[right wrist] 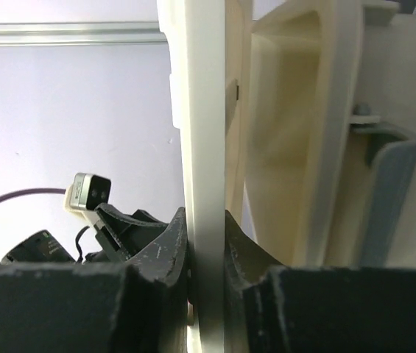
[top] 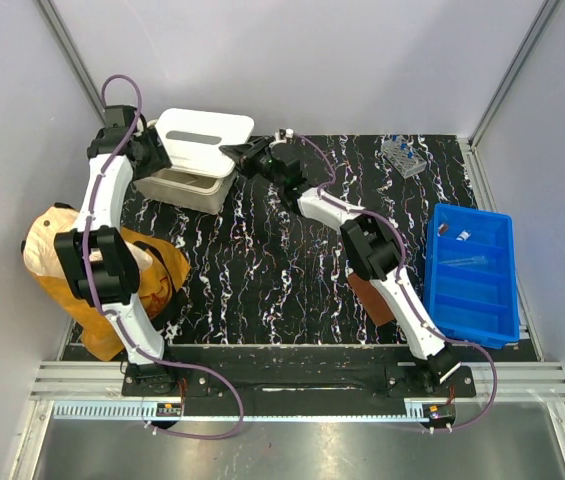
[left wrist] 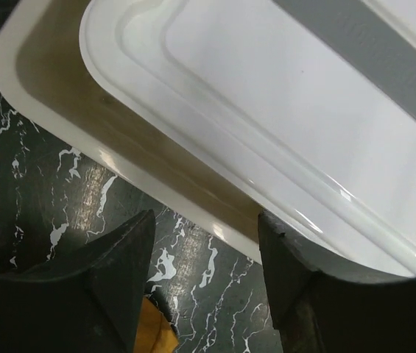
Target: Organize the chemistry lab equipment
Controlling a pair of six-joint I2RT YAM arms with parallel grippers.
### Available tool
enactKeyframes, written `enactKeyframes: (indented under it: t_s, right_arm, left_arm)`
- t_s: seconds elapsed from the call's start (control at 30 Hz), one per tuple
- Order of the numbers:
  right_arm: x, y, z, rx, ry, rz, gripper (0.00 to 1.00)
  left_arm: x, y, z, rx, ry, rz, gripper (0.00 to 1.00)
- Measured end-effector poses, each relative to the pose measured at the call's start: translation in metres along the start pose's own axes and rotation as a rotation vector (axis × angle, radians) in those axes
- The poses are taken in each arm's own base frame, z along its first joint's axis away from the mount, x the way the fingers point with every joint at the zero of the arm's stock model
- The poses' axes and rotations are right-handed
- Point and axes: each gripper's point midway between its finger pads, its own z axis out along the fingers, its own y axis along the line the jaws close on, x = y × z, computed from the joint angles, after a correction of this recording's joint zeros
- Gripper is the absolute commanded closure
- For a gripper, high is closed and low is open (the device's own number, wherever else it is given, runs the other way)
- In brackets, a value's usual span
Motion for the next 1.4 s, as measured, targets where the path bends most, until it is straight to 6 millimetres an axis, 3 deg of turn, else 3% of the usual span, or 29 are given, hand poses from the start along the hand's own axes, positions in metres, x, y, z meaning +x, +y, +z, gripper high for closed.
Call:
enactKeyframes:
  t_s: [0.17, 0.33, 0.5, 0.7, 1.07, 1.2, 1.33, 1.4]
  right_arm:
    - [-0.001, 0.028, 0.008, -0.047, 0.001, 0.024, 0.99]
    - [0.008, 0.049, 0.016, -0.098, -0.007, 0.02, 0.99]
    - [0.023, 0.034, 0.028, -0.067, -0.01, 0.02, 1.0]
    - [0.035, -0.013, 0.037, 0.032, -0.022, 0.027, 0.96]
    - [0.038, -0.003, 0.04, 0.042, -0.036, -0.007, 0.92]
    - [0.039, -0.005, 0.04, 0.054, -0.033, -0.023, 0.81]
    - [0.041, -0.009, 0.039, 0.063, -0.021, -0.063, 0.6]
    - [0.043, -0.011, 0.038, 0.073, -0.011, -0.085, 0.57]
  left_arm:
    - [-0.03, -0.008, -0.032, 0.02, -0.102, 0.002, 0.37]
    - [-0.047, -0.006, -0.044, 0.014, -0.155, -0.023, 0.38]
    - [-0.05, 0.003, -0.044, 0.006, -0.158, -0.068, 0.39]
    - [-0.054, 0.012, -0.042, -0.005, -0.167, -0.076, 0.39]
    - [-0.034, 0.039, 0.007, -0.052, -0.07, -0.072, 0.4]
    - [-0.035, 0.044, 0.014, -0.052, -0.064, -0.081, 0.4]
    - [-0.035, 0.046, 0.017, -0.051, -0.061, -0.084, 0.4]
    - [-0.034, 0.046, 0.017, -0.052, -0.058, -0.084, 0.41]
